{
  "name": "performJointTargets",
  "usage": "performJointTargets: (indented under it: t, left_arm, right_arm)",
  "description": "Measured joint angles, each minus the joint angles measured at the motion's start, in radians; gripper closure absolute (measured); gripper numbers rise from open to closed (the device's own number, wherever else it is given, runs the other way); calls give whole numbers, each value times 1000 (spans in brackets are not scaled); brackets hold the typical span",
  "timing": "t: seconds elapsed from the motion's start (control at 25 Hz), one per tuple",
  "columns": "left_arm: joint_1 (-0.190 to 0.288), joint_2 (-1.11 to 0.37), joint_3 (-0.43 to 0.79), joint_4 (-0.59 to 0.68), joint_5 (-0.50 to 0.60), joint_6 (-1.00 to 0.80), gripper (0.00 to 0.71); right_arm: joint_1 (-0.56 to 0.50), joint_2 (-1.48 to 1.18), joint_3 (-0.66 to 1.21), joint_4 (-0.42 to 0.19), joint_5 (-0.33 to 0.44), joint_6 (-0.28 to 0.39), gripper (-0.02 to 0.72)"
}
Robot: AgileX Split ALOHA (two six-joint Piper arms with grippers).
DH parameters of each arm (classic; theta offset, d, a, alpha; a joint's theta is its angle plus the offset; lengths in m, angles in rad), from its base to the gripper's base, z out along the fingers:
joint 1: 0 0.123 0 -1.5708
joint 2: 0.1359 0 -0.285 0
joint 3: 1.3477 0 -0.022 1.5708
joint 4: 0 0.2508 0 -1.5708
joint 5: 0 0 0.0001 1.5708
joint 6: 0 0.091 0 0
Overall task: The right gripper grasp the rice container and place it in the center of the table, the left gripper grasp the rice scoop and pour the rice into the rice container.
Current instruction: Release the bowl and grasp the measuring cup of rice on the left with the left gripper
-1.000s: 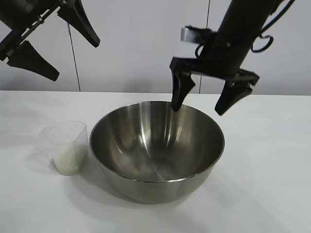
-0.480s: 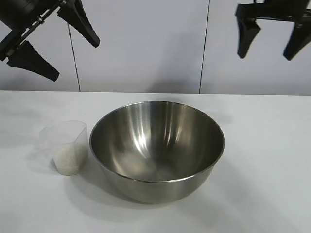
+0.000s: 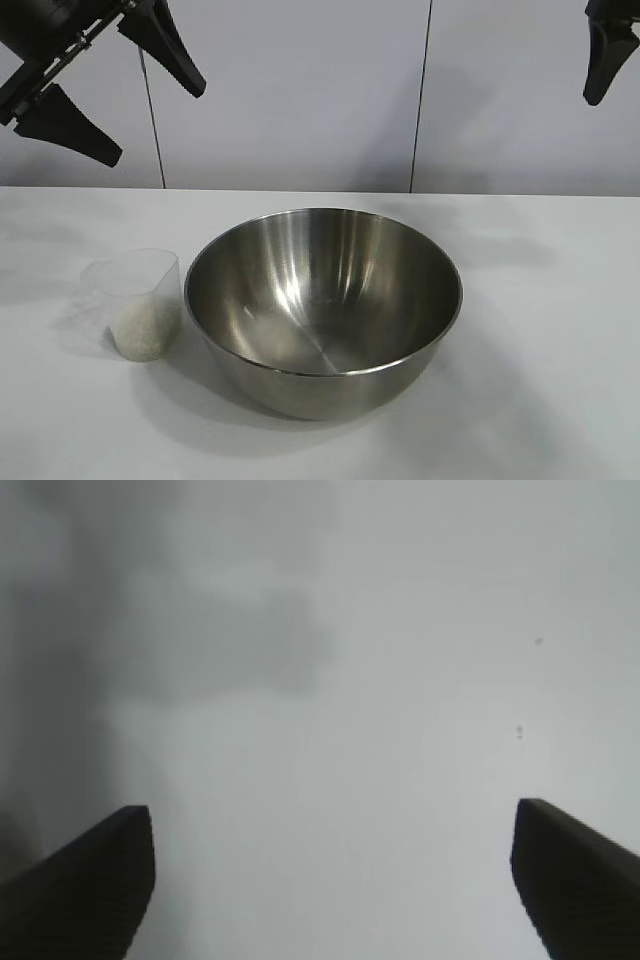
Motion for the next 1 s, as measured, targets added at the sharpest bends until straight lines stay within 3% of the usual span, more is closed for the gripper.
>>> performJointTargets:
  t: [0.36, 0.56, 0.84, 1.0]
  left_arm:
    - [0, 0, 0, 0, -1, 0, 25]
    - [0, 0, 0, 0, -1, 0, 25]
    - [0, 0, 0, 0, -1, 0, 25]
    - [0, 0, 0, 0, -1, 0, 25]
  right_arm:
    - [0, -385, 178, 38, 5, 3, 76]
    - [0, -678, 320, 23, 10, 26, 77]
    - [0, -1173, 546, -142, 21, 111, 82]
    - [0, -1428, 659, -164, 16, 119, 82]
